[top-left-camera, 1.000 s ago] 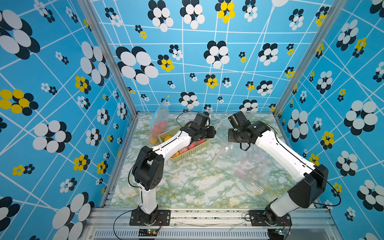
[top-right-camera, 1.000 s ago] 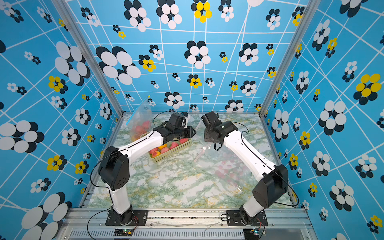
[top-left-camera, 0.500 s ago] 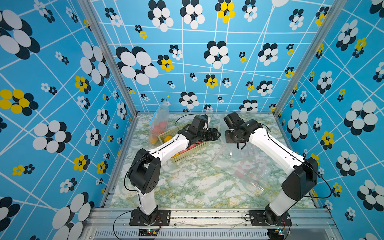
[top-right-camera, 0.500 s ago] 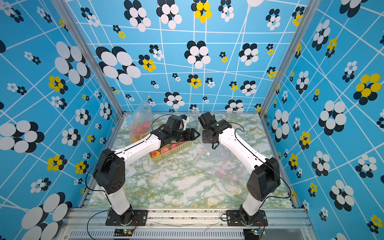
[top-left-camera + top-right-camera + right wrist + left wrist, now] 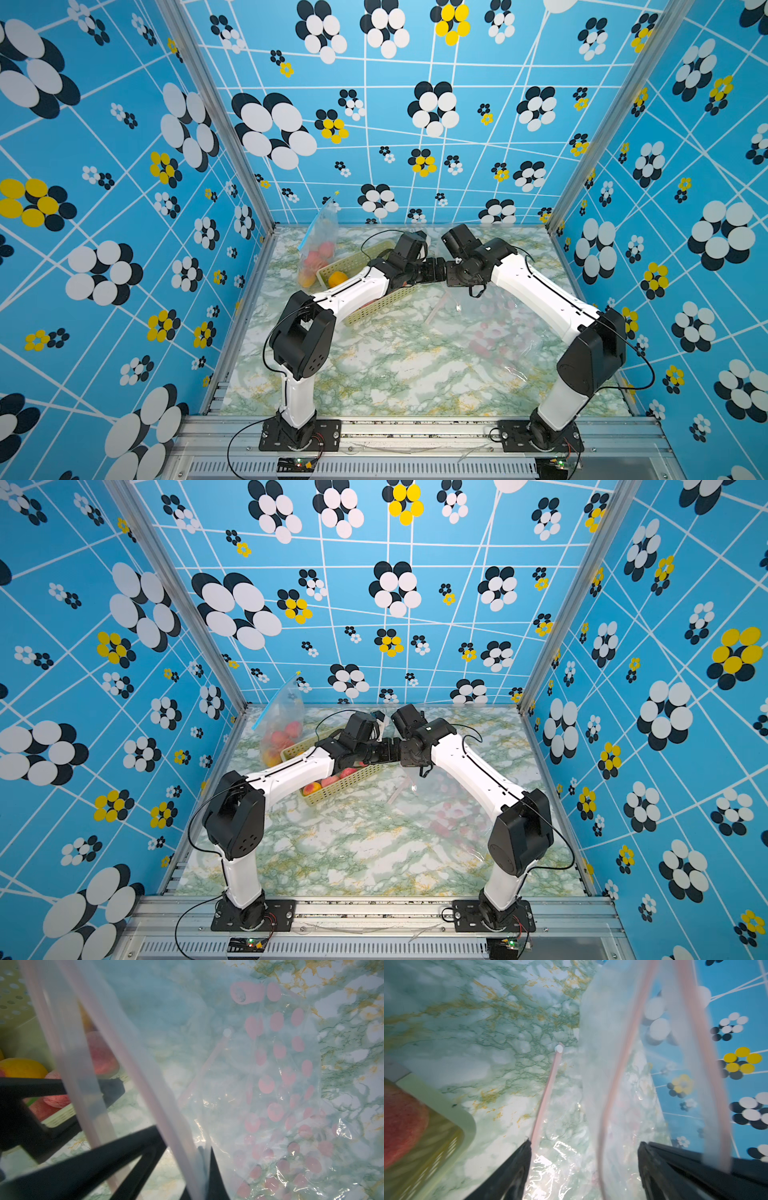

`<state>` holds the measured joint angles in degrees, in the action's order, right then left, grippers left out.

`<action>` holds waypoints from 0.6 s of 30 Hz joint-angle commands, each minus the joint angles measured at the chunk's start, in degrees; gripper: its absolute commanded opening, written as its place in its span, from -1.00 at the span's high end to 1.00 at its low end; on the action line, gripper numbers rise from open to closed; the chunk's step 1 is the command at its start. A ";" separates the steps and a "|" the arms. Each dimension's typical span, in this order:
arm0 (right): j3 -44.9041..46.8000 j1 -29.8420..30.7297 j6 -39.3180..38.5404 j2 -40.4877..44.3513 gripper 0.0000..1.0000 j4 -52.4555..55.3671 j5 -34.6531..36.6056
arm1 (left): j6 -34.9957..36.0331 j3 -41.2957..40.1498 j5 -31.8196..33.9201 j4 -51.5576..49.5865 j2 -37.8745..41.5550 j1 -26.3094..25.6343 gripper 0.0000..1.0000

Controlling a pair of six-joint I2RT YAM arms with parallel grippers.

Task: Place the peach in a zip-top bag and seal the zipper
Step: Open the zipper of the food storage bag at the center of the board.

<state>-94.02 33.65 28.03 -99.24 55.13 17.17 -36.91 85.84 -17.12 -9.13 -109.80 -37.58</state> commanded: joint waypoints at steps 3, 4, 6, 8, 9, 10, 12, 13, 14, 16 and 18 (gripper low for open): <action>-2.04 0.50 0.54 0.80 1.00 2.38 -0.29 | 7.94 3.39 13.16 -9.85 -2.76 -0.21 -0.42; -2.05 0.53 0.66 1.13 1.00 2.67 -0.08 | 9.21 3.66 16.01 -11.41 -3.15 -0.21 -0.33; -2.21 0.50 1.08 1.87 1.00 3.13 0.33 | 11.24 4.19 20.50 -14.09 -3.65 -0.19 -0.28; -2.60 0.54 1.38 2.56 1.00 4.02 1.26 | 12.64 4.03 23.02 -15.50 -3.59 -0.12 -0.26; -2.81 0.54 1.35 2.73 1.00 4.29 1.46 | 12.97 3.63 23.33 -15.31 -3.15 -0.08 -0.26; -3.10 0.52 1.24 2.73 1.00 4.54 1.59 | 13.15 2.94 23.15 -14.61 -2.53 -0.01 -0.26; -3.69 0.49 0.91 2.33 1.00 4.87 1.30 | 12.83 2.07 21.88 -13.26 -1.39 0.09 -0.26; -3.87 0.50 0.78 2.00 1.00 4.83 1.05 | 12.53 1.76 20.36 -12.57 -0.86 0.27 -0.26; -4.04 0.53 0.73 1.52 1.00 4.72 0.83 | 12.00 1.49 18.05 -11.59 -0.33 0.47 -0.27; -4.25 0.53 0.67 0.56 1.00 4.65 0.39 | 10.88 0.44 12.82 -8.92 1.18 1.00 -0.32; -4.70 0.54 0.54 -0.48 1.00 4.75 -0.03 | 9.64 -0.55 8.41 -6.37 3.10 1.22 -0.39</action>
<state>-96.97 33.91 28.27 -98.76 58.13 17.43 -26.33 86.70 -2.42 -19.22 -110.78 -37.12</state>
